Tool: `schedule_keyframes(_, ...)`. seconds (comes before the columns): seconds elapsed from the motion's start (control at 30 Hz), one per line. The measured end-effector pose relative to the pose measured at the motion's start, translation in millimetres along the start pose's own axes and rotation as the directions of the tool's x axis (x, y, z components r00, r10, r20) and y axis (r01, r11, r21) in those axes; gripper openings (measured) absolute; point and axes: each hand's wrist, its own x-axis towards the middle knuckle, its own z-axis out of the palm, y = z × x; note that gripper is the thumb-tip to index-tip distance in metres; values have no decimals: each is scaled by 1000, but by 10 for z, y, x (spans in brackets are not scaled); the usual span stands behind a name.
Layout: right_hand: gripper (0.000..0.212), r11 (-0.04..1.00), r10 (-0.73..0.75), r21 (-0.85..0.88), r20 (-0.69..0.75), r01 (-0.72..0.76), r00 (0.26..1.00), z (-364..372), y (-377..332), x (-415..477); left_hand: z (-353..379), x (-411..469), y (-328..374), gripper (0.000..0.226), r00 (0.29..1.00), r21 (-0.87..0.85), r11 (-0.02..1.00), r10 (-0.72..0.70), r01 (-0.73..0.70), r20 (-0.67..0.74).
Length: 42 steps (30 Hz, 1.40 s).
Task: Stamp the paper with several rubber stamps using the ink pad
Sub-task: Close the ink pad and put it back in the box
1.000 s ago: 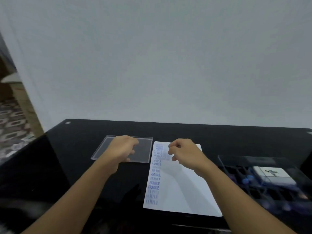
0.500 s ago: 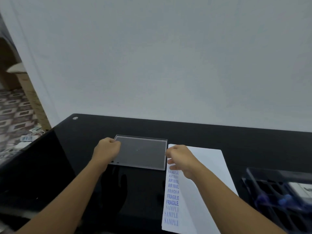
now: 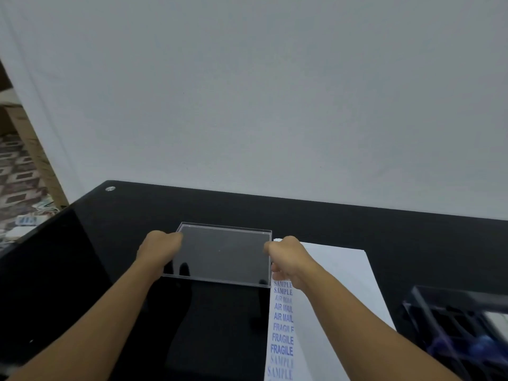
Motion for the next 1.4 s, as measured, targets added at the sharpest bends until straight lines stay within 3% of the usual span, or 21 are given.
schedule_keyframes(0.17,2,997,-13,73,-20,14,1000,-28,16,-42,-29,-210,115,19,999,-177,983,-50,48,-9)
schedule_keyframes(0.37,23,990,-41,129,-81,51,996,-139,34,-173,-102,-543,284,14,999,-293,956,15,-30,-51)
schedule_keyframes(0.57,9,978,-90,172,-184,122,979,-432,40,-426,-182,-930,441,13,992,-389,913,109,-125,-64)
schedule_keyframes(0.73,14,943,-179,225,-272,244,946,-687,62,-675,-228,-1224,517,12,988,-468,871,144,-149,-48)
schedule_keyframes(0.9,30,877,-137,408,-294,254,946,-844,163,-790,-236,-1436,451,30,989,-715,699,120,-25,82)
schedule_keyframes(1.0,26,767,-92,589,-290,254,952,-930,245,-857,-279,-1494,377,36,985,-834,547,97,70,146)
schedule_keyframes(1.07,21,710,-73,660,-281,248,957,-975,293,-878,-307,-1530,334,31,981,-854,511,92,102,173)
schedule_keyframes(1.27,8,784,-53,589,-252,197,966,-1031,449,-878,-325,-1626,215,8,969,-792,591,70,152,238)
schedule_keyframes(1.4,14,823,-44,537,-260,182,965,-1057,520,-888,-290,-1653,154,28,974,-738,668,88,98,210)
